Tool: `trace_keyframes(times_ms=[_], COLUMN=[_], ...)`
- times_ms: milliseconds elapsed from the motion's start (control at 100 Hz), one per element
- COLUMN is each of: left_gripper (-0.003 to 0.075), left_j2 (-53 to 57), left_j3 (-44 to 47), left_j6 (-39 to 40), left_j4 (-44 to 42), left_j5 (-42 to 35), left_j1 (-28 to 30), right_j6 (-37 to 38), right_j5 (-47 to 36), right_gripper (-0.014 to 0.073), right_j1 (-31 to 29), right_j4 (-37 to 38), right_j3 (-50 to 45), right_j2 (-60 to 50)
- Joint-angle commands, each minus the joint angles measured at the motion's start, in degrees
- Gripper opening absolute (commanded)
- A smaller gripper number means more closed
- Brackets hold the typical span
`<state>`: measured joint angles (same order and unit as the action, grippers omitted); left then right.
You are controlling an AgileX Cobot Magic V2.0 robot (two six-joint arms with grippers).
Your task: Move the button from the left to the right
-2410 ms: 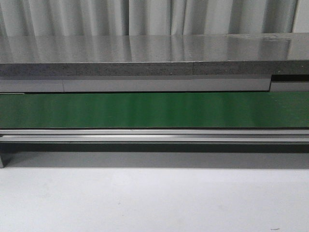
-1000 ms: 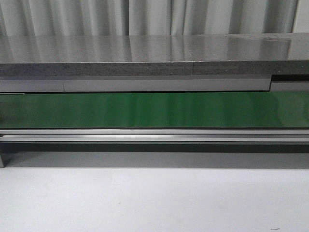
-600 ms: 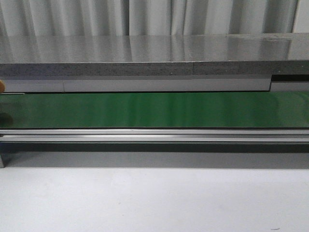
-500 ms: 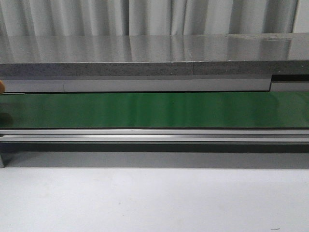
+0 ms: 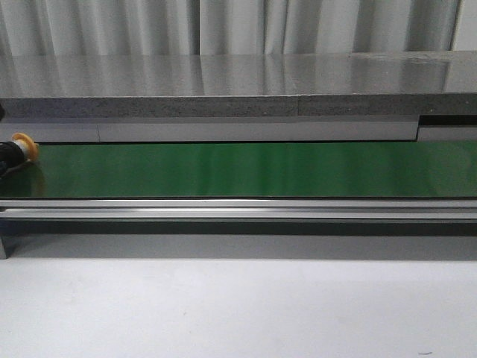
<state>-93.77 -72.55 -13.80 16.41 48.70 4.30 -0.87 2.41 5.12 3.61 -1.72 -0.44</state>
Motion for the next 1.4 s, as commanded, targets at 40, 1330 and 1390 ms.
trace_keyframes(times_ms=[40,1330,1390], left_gripper=[0.0519,0.0519,0.0519], left_j2=[9.33,75.02,75.02], left_j3=[0.41,57.04,57.43], left_j6=[-1.38,-3.38,-3.38], left_j4=[2.16,0.24,0.24], left_j5=[-4.79,-47.2,-46.92], left_j1=[-1.61,-10.77,-10.77], right_j6=[0.02,0.02,0.02], right_j5=[-4.69,-4.69,-4.69], right_gripper=[-0.0068,-0.0068,-0.0068], right_j1=[-0.32,-0.32,-0.32], right_j4=[0.54,0.54,0.54], right_j3=[0.02,0.02,0.02], right_j2=[-1.03,-1.03,-1.03])
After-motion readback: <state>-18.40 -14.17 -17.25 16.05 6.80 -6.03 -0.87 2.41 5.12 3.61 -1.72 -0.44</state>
